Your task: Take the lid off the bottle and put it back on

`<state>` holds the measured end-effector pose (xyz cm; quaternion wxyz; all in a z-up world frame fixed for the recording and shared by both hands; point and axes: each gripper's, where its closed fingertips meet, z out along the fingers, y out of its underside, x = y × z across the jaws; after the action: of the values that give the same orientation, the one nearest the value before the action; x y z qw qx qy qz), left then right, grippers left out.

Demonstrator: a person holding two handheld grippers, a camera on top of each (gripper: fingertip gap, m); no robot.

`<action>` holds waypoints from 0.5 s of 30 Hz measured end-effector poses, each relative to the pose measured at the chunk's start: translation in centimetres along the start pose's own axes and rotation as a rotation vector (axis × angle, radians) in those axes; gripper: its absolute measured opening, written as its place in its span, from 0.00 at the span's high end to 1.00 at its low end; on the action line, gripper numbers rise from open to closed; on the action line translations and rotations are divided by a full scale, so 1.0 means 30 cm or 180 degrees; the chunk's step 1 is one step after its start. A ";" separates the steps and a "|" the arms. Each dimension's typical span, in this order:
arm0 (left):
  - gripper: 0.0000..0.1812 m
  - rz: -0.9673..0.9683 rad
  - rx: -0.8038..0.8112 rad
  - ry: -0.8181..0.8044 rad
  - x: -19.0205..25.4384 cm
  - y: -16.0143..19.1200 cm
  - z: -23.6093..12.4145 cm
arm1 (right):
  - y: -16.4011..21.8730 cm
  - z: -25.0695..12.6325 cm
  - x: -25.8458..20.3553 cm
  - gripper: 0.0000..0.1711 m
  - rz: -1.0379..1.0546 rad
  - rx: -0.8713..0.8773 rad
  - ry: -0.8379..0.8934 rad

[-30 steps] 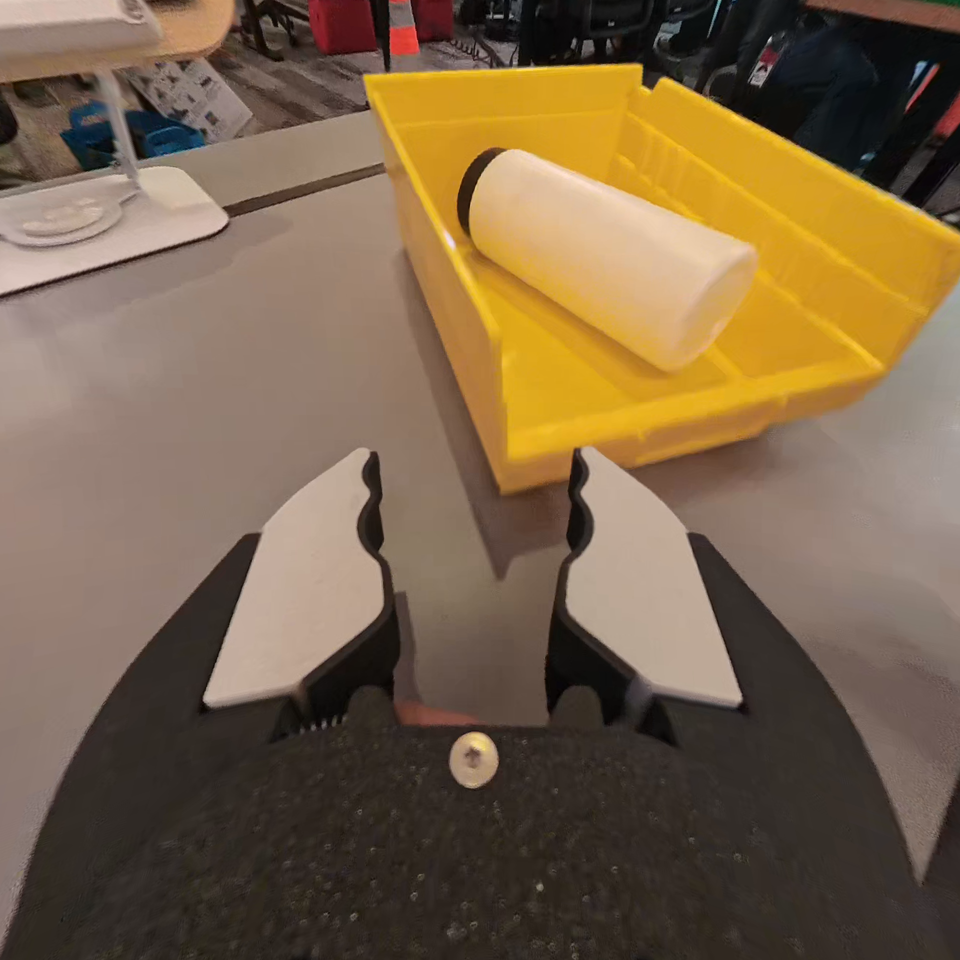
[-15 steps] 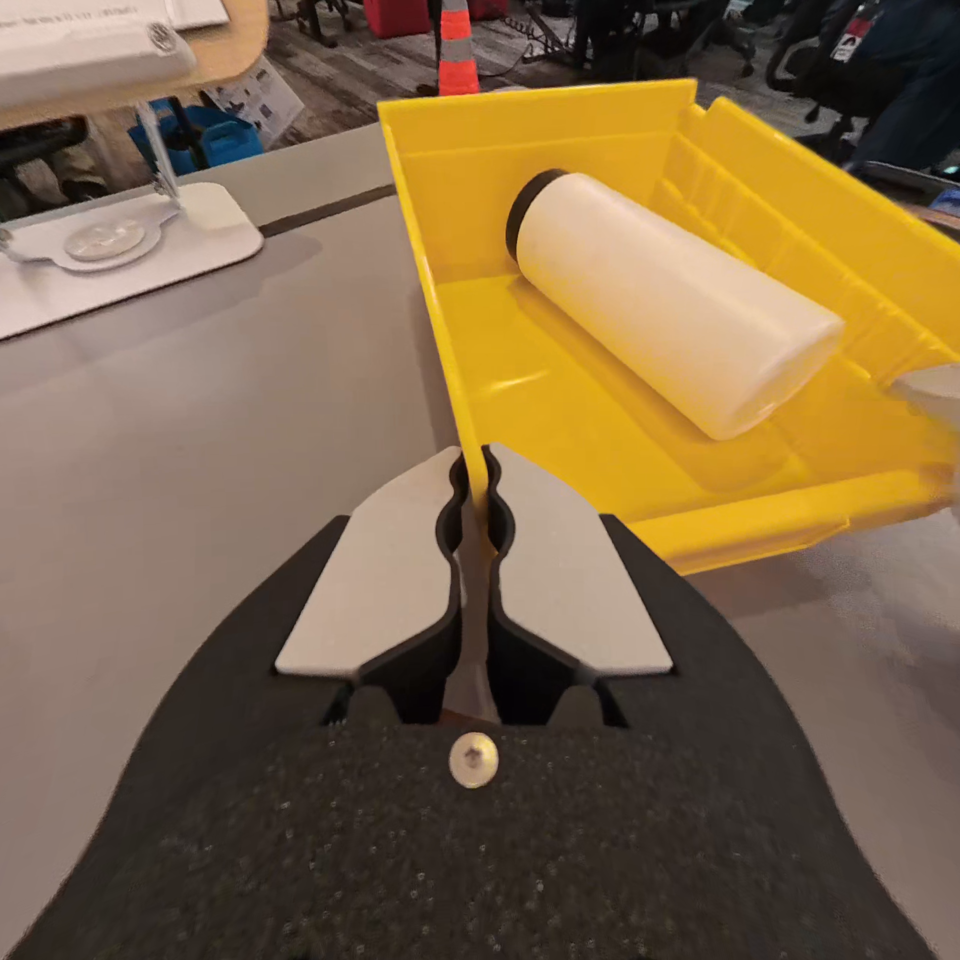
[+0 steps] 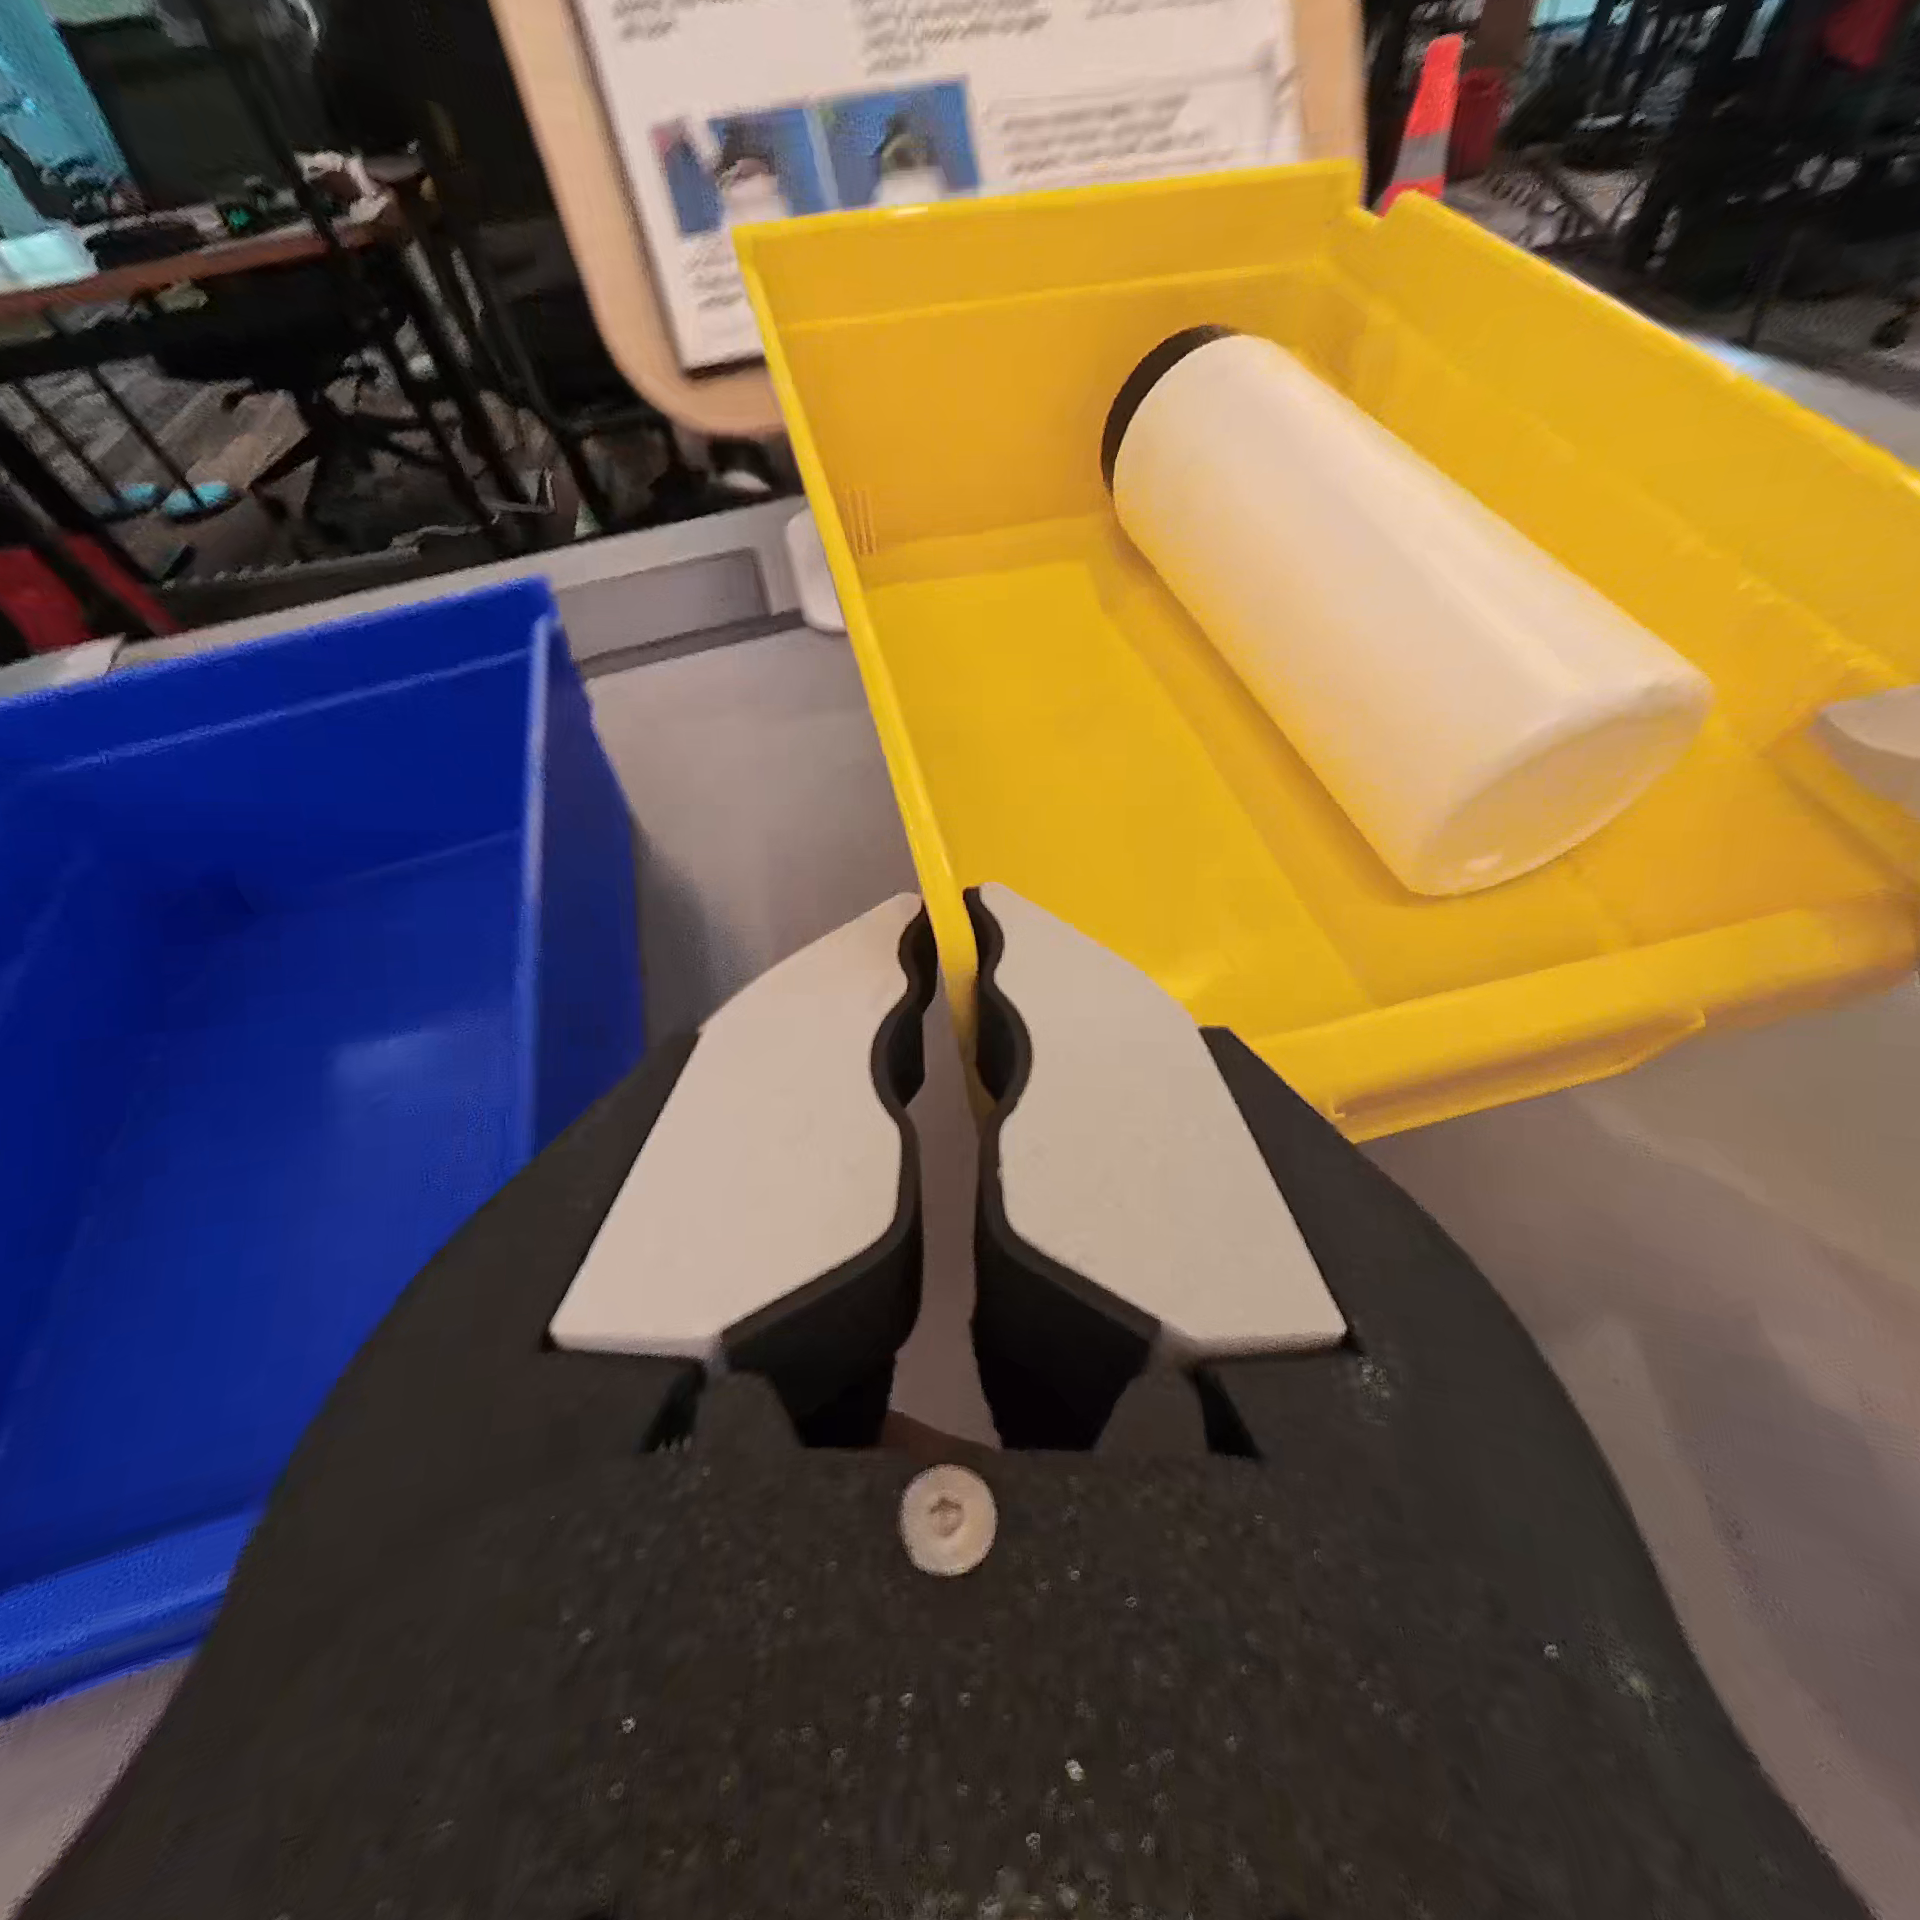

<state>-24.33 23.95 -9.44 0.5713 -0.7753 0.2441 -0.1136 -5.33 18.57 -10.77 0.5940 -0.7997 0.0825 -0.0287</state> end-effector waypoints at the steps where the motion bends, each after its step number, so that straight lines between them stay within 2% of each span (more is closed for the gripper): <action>1: 0.98 -0.0039 -0.0043 -0.0027 -0.037 0.027 0.001 | 0.017 0.018 -0.043 0.98 -0.0040 -0.0039 -0.0070; 6: 0.97 0.0003 -0.0376 -0.0022 -0.110 0.169 0.022 | 0.114 0.087 -0.146 0.97 -0.0126 -0.0312 -0.0244; 10: 0.95 0.0032 -0.0441 0.0020 -0.100 0.208 0.029 | 0.123 0.111 -0.140 0.97 -0.0223 -0.0243 -0.0216; 13: 0.78 0.0095 -0.0517 0.0160 -0.053 0.215 -0.031 | 0.124 0.104 -0.160 0.95 -0.0247 -0.0276 -0.0429; 15: 0.73 -0.0019 -0.0427 0.0403 -0.010 0.200 -0.109 | 0.100 0.078 -0.166 0.89 -0.0344 -0.0191 -0.0567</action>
<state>-27.56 20.03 -14.01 0.5013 -0.8038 0.2844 -0.1475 -10.19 20.77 -14.06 0.5724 -0.8198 -0.0131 0.0130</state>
